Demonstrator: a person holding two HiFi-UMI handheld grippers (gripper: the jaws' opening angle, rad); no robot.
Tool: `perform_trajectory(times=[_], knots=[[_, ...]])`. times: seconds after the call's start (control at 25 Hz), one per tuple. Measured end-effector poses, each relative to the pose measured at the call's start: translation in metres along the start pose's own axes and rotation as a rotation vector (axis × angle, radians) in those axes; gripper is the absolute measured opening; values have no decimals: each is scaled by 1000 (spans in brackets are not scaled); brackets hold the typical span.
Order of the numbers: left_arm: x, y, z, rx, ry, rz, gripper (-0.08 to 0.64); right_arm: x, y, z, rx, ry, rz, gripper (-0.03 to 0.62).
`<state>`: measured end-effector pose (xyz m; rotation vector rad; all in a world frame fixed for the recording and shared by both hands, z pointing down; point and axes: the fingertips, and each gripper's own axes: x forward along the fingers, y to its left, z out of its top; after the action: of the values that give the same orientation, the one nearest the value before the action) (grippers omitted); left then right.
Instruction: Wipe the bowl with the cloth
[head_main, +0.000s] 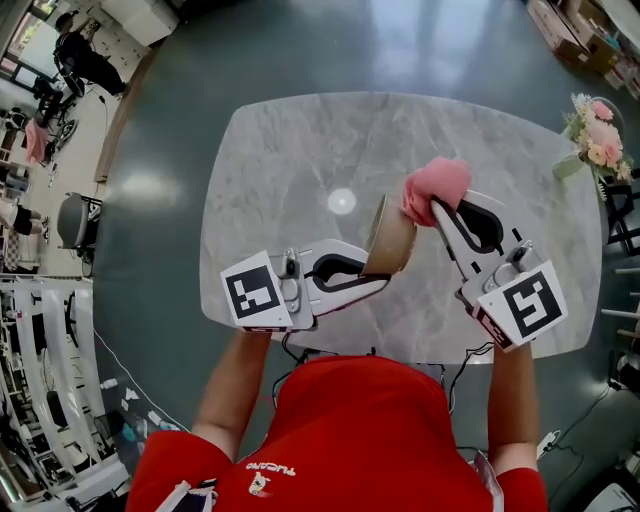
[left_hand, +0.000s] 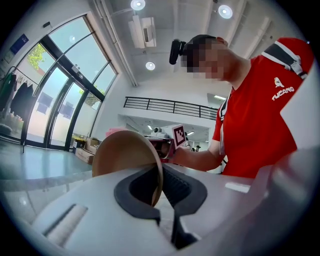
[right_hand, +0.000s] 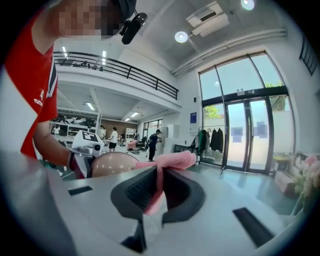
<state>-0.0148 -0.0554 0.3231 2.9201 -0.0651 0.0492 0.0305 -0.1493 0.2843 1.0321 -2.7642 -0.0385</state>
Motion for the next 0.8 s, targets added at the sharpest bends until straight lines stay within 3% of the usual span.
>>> perform_trajectory(times=[0.2, 0.44, 0.64, 0.8], knots=[[7, 20, -15, 46, 116, 117, 11, -7, -16, -7, -28, 11, -149, 20], [19, 55, -33, 179, 261, 241, 11, -13, -28, -19, -37, 27, -280, 20], [22, 90, -51, 211, 420, 354, 11, -14, -37, -36, -25, 31, -330, 20], [25, 112, -63, 218, 513, 387, 11, -11, -45, -48, -1, 38, -349, 20]])
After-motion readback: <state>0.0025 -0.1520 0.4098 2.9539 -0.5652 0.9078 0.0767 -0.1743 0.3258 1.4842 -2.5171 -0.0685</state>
